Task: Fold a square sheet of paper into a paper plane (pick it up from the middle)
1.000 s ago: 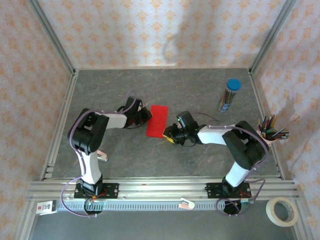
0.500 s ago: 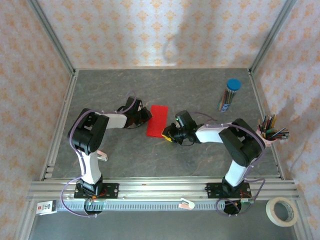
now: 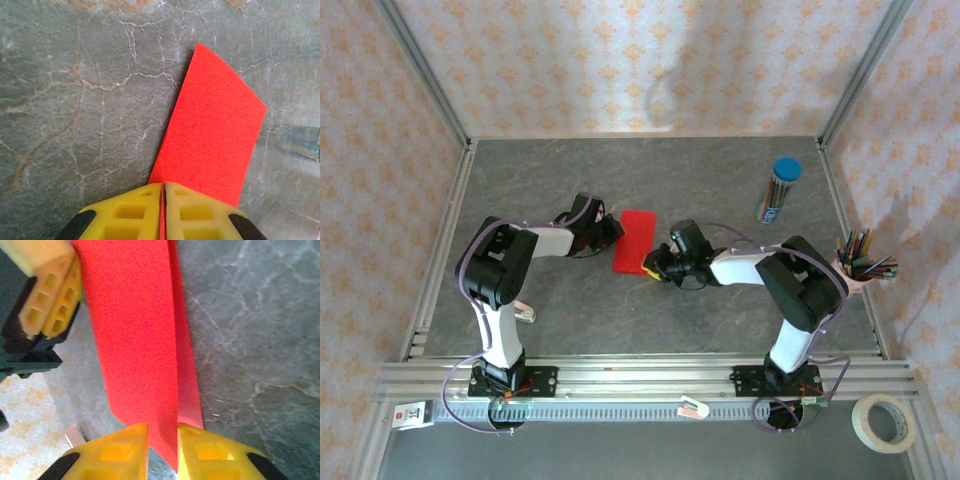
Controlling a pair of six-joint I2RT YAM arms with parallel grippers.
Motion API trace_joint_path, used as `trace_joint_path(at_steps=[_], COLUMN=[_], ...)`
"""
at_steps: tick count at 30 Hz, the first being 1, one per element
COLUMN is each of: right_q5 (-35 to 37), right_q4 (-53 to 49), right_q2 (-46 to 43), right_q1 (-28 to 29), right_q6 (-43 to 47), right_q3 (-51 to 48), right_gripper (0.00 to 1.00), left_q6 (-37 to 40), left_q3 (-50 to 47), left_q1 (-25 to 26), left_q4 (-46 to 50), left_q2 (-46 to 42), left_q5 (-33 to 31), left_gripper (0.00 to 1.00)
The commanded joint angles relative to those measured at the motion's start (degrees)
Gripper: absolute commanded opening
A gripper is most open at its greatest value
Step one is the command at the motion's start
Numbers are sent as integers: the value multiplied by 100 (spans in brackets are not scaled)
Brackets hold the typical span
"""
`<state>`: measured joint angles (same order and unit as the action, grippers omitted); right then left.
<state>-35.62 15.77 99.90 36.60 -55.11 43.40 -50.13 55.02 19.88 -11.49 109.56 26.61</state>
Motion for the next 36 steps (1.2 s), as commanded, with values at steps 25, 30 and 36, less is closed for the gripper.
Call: trace_joint_path(at_steps=[25,30,36], right_q5=[197,143,134], right_q4=[-1129,-1313,-1254], right_q2=[-330,-313,-237], right_q1=[-73,-83,-92], right_q6=[709,787,739], right_q3=[290,376,440], right_gripper=[0,0,0], left_q6=[366,555,451], left_q3=[-142,154,13], left_q1=[93,130,148], left_q4=[-134,140,183], left_q2=[-592,-239,-57], left_q5=[636,684,431], left_gripper=[16,14,11])
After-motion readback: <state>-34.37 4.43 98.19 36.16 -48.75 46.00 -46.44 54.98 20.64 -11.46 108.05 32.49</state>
